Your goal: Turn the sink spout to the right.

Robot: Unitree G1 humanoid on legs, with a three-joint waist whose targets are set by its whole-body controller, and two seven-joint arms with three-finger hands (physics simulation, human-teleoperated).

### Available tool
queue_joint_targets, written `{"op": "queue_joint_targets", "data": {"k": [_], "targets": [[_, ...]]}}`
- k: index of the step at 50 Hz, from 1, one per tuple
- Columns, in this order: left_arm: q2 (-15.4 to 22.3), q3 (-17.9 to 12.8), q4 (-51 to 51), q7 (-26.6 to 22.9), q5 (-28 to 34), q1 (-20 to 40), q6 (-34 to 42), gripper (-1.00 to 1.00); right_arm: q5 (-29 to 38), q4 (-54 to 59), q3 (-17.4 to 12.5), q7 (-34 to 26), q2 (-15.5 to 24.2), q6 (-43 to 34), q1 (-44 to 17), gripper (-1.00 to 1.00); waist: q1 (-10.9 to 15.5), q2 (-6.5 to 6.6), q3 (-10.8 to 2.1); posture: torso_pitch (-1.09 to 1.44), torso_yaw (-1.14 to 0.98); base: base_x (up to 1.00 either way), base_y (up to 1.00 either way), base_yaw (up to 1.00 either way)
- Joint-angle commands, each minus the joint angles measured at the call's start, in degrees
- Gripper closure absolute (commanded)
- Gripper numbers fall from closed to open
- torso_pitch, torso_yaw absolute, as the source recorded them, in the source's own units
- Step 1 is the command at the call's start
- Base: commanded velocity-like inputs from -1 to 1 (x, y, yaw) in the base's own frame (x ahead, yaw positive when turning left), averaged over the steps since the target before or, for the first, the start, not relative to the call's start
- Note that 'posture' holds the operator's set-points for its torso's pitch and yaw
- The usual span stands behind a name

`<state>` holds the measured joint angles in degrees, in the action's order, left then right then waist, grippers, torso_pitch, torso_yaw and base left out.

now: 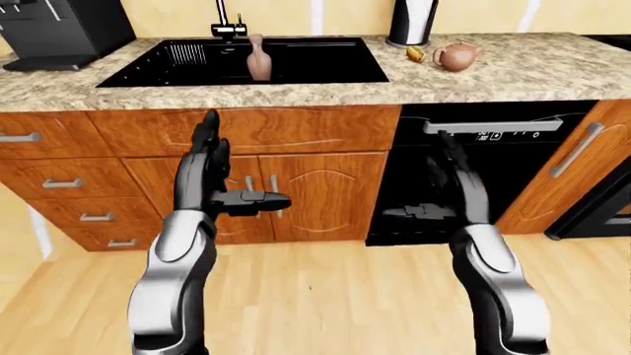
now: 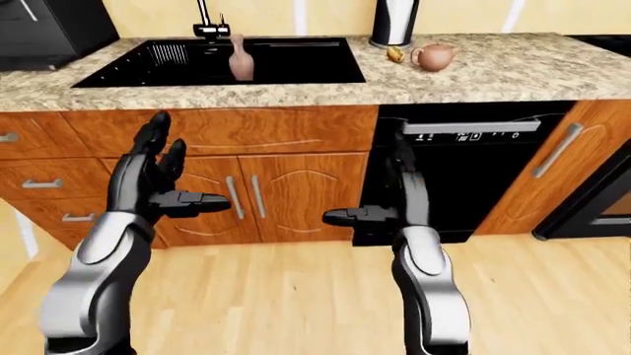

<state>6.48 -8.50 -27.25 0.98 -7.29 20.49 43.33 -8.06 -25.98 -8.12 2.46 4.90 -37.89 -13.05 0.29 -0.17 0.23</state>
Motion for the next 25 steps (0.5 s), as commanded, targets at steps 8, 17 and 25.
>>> {"op": "queue_joint_targets", "data": {"k": [8,17,25], "targets": [[4.93,-3.4,-3.2,3.89,-6.39,9.66,9.62,-1.0,-4.5,-6.66,-3.26,3.25,4.34,-14.61,-10.74,-1.0,0.06,-0.2,-0.18,0.0,0.0,0.0,0.0,0.0],[10.45,-7.49,-3.36,9.14,-14.33,20.14,17.62,-1.0,-9.78,-10.3,-6.88,6.14,9.28,-25.06,-19.65,-1.0,0.21,-0.23,0.54,0.0,0.0,0.0,0.0,0.0],[15.68,-9.12,-2.49,13.41,-20.75,28.88,23.19,-1.0,-14.48,-9.86,-8.59,9.82,12.97,-33.93,-31.56,-1.0,0.13,0.0,1.03,0.0,0.0,0.0,0.0,0.0]]}}
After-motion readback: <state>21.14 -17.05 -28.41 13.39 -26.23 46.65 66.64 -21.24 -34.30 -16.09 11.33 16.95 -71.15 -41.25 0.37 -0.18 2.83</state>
